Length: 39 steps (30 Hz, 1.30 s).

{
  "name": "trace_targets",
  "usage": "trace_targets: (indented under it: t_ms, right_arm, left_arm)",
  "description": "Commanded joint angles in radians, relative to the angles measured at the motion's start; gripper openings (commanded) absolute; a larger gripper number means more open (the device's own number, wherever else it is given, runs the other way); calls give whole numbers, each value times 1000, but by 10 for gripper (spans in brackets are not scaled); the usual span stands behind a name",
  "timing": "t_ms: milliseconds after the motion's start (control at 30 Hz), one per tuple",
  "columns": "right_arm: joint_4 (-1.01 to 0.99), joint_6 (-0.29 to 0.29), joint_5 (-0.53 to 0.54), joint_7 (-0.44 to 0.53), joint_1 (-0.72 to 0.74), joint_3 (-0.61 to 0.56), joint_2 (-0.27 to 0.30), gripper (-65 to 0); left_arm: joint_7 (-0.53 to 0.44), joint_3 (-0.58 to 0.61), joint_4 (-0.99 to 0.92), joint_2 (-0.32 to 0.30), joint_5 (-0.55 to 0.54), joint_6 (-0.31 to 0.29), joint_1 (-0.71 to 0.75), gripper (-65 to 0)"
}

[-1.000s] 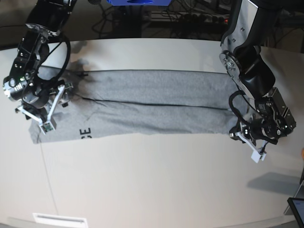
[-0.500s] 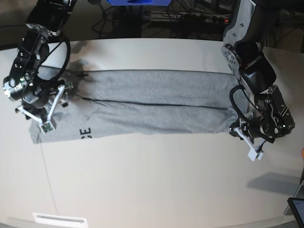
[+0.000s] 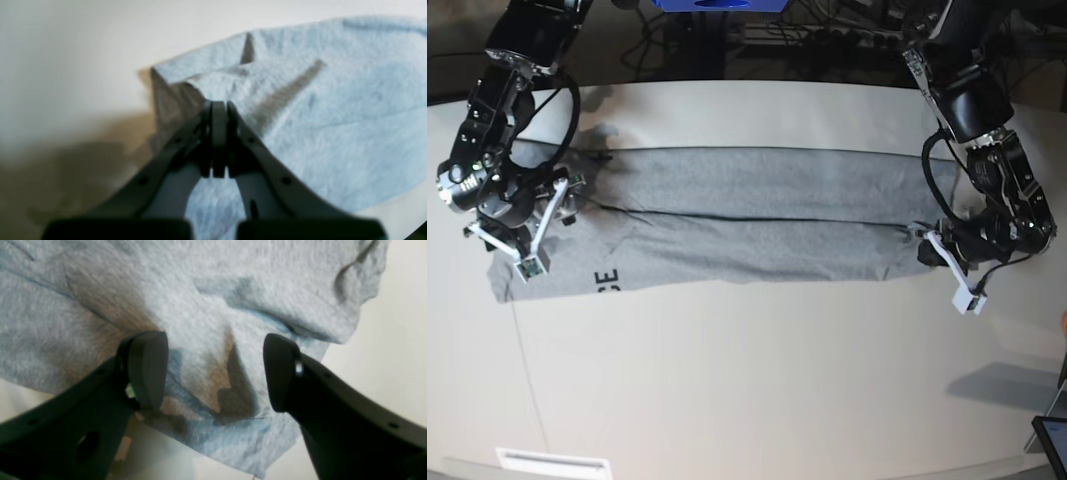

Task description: Fold the T-shirt properly

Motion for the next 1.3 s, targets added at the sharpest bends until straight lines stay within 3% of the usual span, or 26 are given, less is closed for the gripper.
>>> trace_targets:
  t_ms: [0,533,800,933,1267]
  right_arm:
    - [13,-1,5,12,15,1,7,-229]
    - [13,-1,3,9,6,1,-20,-229]
    - [13,-1,3,10,-1,3,-22,-229]
    - [13,-1,3,9,-1,3,-22,-229]
    - [13,-1,3,9,-1,4,-42,-229]
  left_arm:
    - [-18,-3,41,-22,-17,-5,-10,-650]
    - [-18,83,309,-117,-19,-5,217,-650]
    - [-18,83,349,-171,-19,-5,288,-650]
    - [-18,158,348,-208,-14,-5,296,-650]
    - [-18,184,412,-211,-10,-5,309,-650]
